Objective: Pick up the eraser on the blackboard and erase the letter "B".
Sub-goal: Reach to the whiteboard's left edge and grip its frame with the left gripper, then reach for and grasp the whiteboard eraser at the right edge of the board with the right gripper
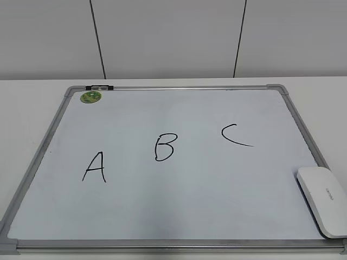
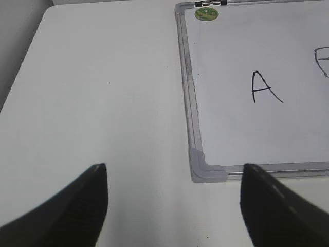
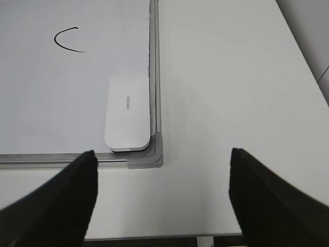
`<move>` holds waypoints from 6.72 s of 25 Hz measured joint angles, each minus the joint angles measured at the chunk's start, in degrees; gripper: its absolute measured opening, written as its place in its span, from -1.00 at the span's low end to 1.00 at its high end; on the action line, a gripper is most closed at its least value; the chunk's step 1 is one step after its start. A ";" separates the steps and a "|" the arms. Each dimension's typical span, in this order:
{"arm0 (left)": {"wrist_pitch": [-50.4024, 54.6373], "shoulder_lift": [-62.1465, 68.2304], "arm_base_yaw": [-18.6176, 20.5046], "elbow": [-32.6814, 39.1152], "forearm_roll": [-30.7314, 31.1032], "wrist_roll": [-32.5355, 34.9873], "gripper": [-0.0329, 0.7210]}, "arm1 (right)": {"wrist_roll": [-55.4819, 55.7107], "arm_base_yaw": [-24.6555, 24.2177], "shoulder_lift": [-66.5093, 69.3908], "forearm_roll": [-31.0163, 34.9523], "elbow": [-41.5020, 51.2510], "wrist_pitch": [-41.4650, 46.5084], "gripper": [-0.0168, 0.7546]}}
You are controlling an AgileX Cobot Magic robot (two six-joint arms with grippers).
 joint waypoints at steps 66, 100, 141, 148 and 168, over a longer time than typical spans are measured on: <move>-13.15 115.72 -1.66 -53.43 -5.10 3.52 0.04 | 0.00 0.00 0.00 0.00 0.00 0.00 0.57; -11.68 124.29 1.17 -57.10 -12.62 7.27 -0.29 | 0.00 0.00 0.00 0.00 0.00 0.00 0.57; -10.86 124.29 1.17 -57.32 -14.85 8.13 -0.85 | -2.46 0.00 34.03 7.44 -8.49 -23.21 0.57; -10.86 124.29 1.17 -57.32 -14.95 8.13 -0.85 | -4.43 0.00 50.17 8.00 -11.71 -16.96 0.57; -10.77 124.29 1.17 -57.32 -14.95 8.13 -0.85 | -9.76 0.57 79.46 12.25 -13.27 -22.24 0.78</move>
